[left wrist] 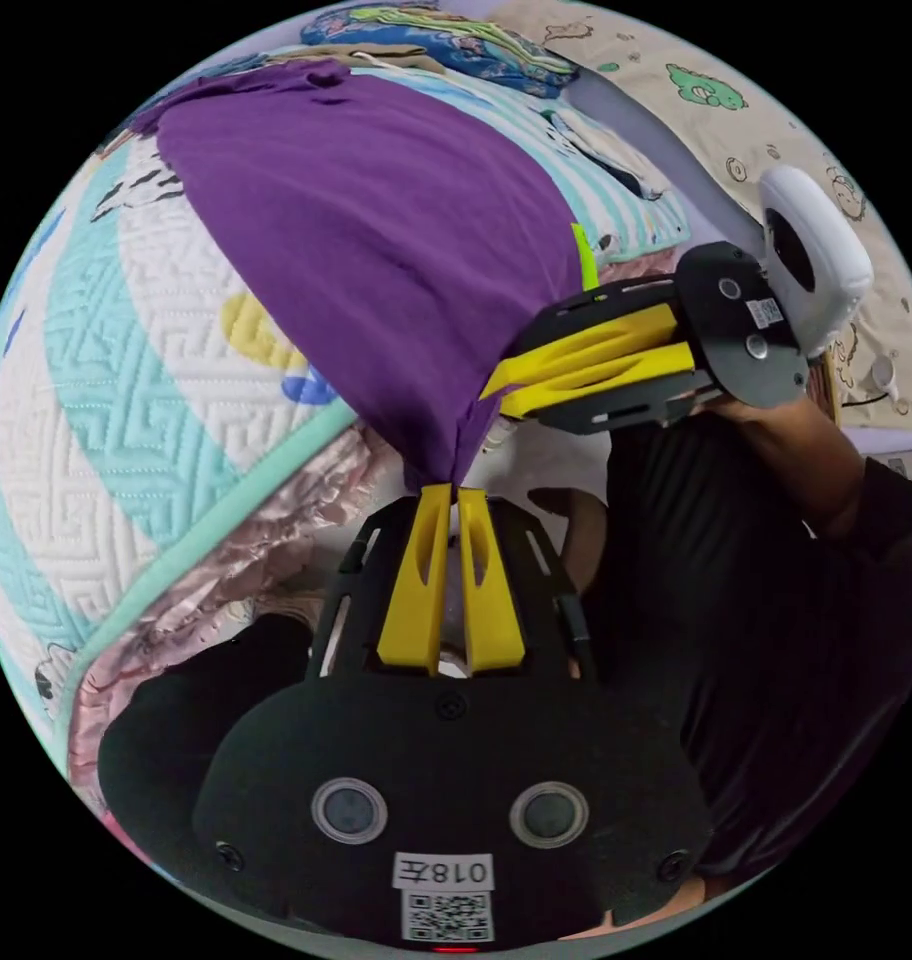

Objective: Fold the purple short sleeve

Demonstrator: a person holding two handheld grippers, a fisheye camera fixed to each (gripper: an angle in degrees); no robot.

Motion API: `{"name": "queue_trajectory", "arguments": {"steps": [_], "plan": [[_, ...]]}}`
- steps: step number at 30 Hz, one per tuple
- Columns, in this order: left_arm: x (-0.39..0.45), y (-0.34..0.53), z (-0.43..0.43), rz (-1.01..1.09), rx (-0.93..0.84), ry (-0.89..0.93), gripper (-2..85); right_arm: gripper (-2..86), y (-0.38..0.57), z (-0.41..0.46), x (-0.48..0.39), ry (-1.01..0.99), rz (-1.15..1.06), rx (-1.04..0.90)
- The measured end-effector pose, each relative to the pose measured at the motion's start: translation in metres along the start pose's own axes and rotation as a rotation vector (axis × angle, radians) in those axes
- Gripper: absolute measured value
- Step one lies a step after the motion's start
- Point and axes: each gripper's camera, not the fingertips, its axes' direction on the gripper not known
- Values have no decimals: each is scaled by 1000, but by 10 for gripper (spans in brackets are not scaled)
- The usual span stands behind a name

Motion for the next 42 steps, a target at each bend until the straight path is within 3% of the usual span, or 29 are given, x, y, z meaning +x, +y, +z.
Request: {"name": "queue_trajectory", "arguments": {"steps": [5,11,18,26,31,36,42], "plan": [[-27,29,-2,-105,6,157,-6,30,17,31,-19,12,-92,-38],[-90,68,-22,-372,261,280,36,55,41,66,-26,54,-103,-41],[-120,59,25,-477,141,314,99,46,69,70,-11,-70,20,43],[-167,89,48,-601,249,565,2,10,107,92,-14,-147,101,113],[-184,160,46,-793,421,854,-9,7,122,108,-15,-132,151,97],[-158,199,18,-768,602,976,-10,30,133,99,-30,-94,137,166],[-127,224,14,-733,784,1150,-9,89,163,55,-93,93,-14,387]]}}
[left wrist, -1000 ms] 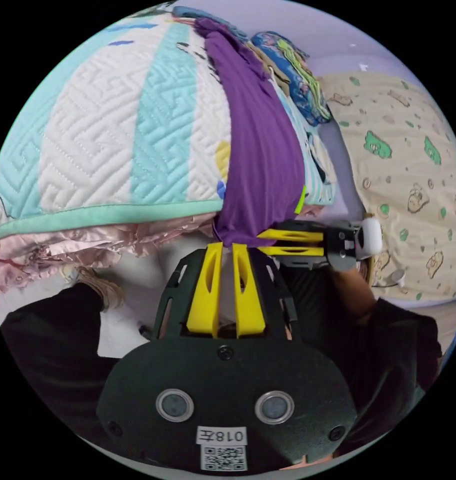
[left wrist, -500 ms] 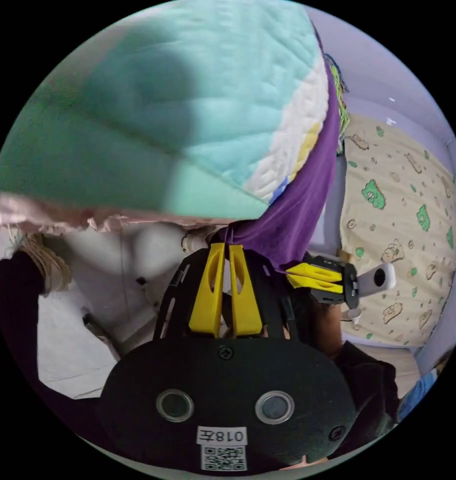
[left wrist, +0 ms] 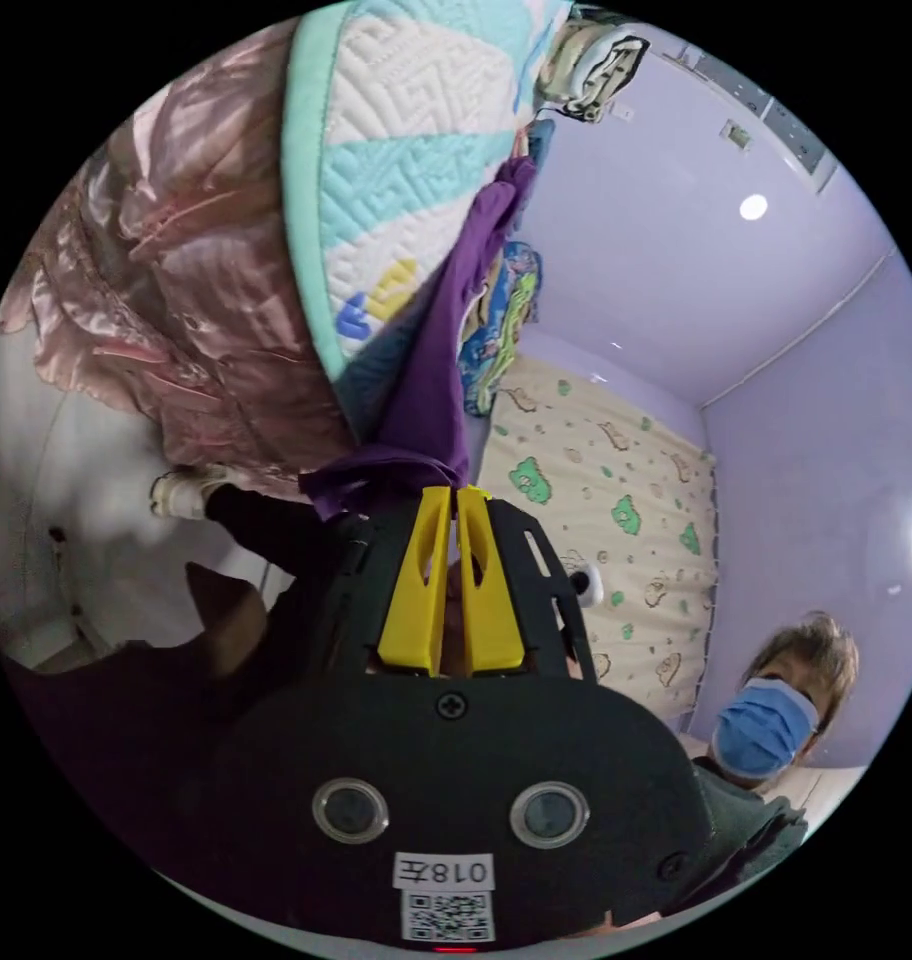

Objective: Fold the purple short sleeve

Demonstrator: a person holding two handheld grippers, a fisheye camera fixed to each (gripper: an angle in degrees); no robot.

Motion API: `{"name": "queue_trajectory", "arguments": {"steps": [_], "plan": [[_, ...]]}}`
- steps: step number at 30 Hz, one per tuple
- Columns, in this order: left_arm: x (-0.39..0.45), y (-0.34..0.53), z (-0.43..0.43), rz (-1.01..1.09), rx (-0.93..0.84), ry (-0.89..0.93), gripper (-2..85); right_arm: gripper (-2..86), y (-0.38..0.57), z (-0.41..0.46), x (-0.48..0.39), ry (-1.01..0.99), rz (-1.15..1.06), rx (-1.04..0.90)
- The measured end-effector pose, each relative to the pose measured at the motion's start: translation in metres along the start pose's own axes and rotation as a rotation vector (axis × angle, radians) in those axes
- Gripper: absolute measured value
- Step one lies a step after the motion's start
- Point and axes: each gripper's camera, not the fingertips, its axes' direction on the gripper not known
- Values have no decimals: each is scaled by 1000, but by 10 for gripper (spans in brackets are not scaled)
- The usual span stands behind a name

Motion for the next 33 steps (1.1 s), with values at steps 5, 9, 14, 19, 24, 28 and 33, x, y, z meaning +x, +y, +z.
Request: {"name": "queue_trajectory", "arguments": {"steps": [5,9,14,19,24,28,33], "plan": [[5,15,-1,27,13,121,-9,95,15,5,-62,192,-234,-63],[3,28,-3,-1,36,162,-9,85,15,23,-83,341,-337,-71],[2,41,-10,-82,64,96,-9,21,14,46,-100,393,-442,-137],[24,62,-30,-45,205,62,-10,0,30,57,-110,469,-557,-212],[45,49,-30,73,270,-107,-10,-8,38,63,-115,312,-629,-299],[60,21,1,215,185,-359,-9,-5,35,43,-89,189,-503,-334],[63,-4,59,334,-5,-569,-2,31,32,9,17,114,0,-294]]}}
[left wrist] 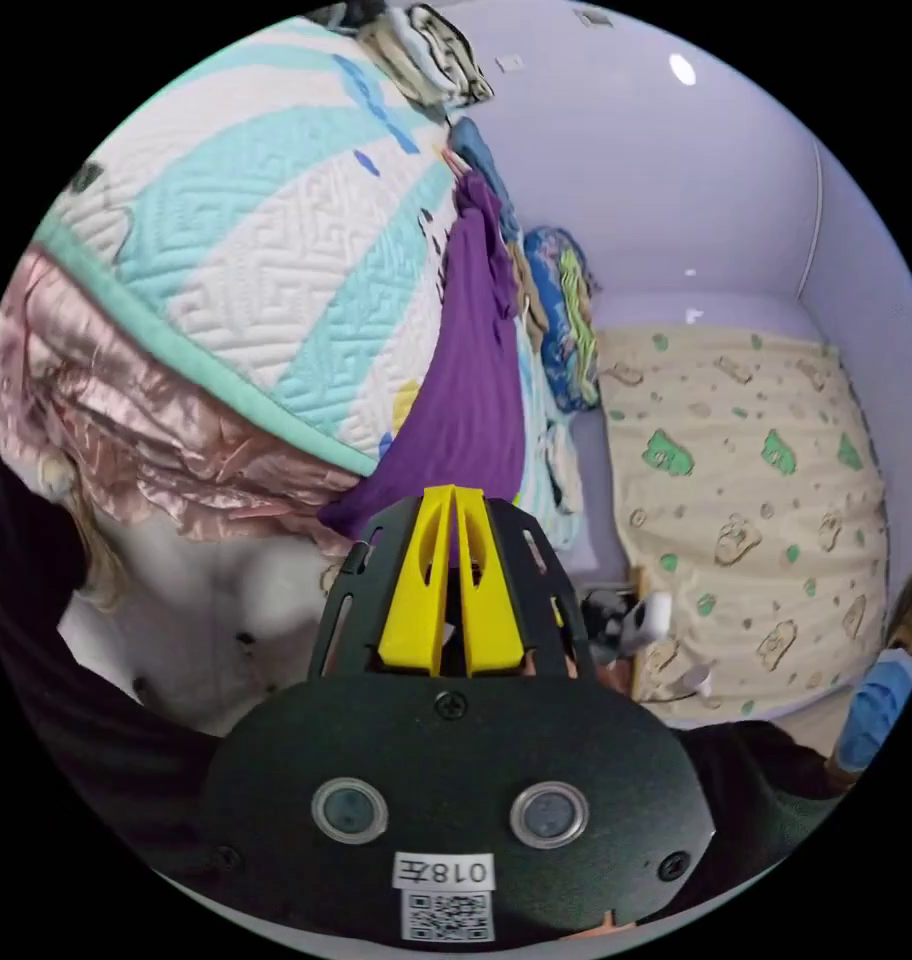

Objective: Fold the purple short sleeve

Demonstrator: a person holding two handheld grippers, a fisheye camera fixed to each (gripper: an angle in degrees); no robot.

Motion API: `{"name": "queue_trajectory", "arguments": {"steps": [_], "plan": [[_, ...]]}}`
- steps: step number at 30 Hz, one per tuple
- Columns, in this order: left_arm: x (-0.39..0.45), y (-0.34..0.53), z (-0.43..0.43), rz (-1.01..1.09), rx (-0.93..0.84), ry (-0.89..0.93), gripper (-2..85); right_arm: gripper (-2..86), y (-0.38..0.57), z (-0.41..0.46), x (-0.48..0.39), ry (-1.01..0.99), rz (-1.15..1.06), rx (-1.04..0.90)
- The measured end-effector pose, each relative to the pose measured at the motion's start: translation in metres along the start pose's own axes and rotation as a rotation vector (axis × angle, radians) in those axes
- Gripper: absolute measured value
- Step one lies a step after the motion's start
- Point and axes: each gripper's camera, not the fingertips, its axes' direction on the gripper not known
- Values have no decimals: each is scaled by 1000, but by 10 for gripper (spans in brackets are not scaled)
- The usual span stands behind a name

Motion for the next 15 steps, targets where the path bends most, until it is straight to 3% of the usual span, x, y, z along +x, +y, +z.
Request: {"name": "queue_trajectory", "arguments": {"steps": [2,5,10,15], "plan": [[13,-6,20,76,-79,-109,14,58,13,-3,60,-163,244,27],[34,-10,56,216,-196,-296,51,73,19,2,103,-315,352,16],[60,-5,118,381,-381,-485,84,86,-1,8,125,-302,325,-81],[83,-5,161,481,-448,-644,104,85,-17,13,144,-301,313,-157]]}}
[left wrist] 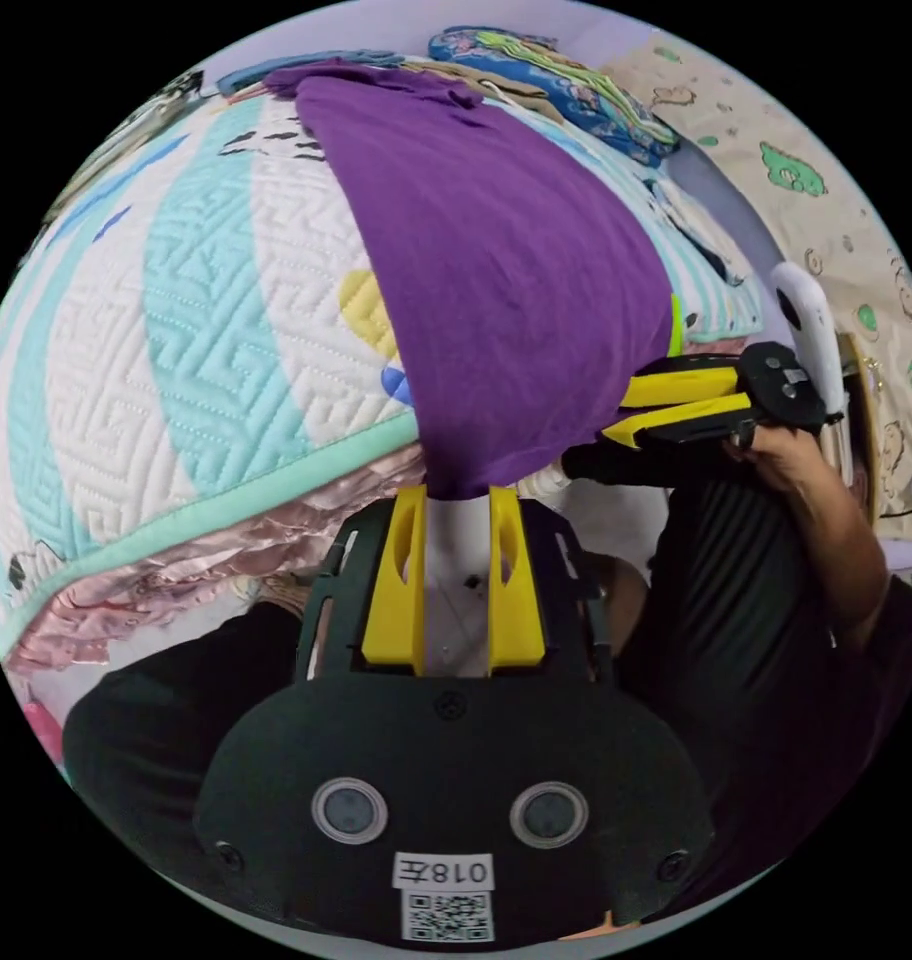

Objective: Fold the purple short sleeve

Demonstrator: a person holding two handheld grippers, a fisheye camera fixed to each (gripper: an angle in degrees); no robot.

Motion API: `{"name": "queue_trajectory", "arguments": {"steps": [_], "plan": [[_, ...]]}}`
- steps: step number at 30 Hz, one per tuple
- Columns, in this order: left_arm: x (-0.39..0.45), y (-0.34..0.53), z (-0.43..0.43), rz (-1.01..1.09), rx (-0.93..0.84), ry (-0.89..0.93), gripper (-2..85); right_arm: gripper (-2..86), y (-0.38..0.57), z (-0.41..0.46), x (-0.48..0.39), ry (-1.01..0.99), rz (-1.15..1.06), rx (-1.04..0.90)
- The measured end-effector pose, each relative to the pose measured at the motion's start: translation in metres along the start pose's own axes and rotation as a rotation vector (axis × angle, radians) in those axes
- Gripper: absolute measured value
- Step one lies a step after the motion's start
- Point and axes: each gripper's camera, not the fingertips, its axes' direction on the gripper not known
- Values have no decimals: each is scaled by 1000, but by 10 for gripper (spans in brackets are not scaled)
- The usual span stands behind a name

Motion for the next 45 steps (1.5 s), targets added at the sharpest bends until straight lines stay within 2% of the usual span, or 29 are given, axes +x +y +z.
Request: {"name": "queue_trajectory", "arguments": {"steps": [5,12,15,17,20,23,27,29,33,38,42,45], "plan": [[18,-28,12,19,-35,-74,107,32,-2,-22,16,-15,7,15],[30,-51,11,31,-1,-68,-1,3,3,-69,32,-123,-14,72],[21,-48,-7,41,-25,20,-8,0,10,-106,32,-264,-63,149],[7,-44,-26,22,-27,124,-9,0,15,-137,35,-450,-112,254],[-15,-42,-50,11,-34,241,-9,3,4,-143,49,-541,-79,222],[-32,-47,-47,-39,-65,274,-7,11,-16,-114,67,-502,36,29],[-46,-49,-29,-145,-137,182,5,28,-26,-107,94,-492,168,-48],[-50,-48,-30,-156,-123,205,30,43,-25,-111,96,-446,196,-113],[-54,-60,-50,-119,-35,207,70,55,-17,-157,81,-418,142,-19],[-44,-89,-42,9,-90,171,112,95,20,-233,75,-113,215,108],[-42,-113,-20,45,-172,135,124,117,11,-235,84,-34,242,19],[-45,-127,-11,69,-211,94,124,131,-7,-225,85,-82,193,-47]]}}
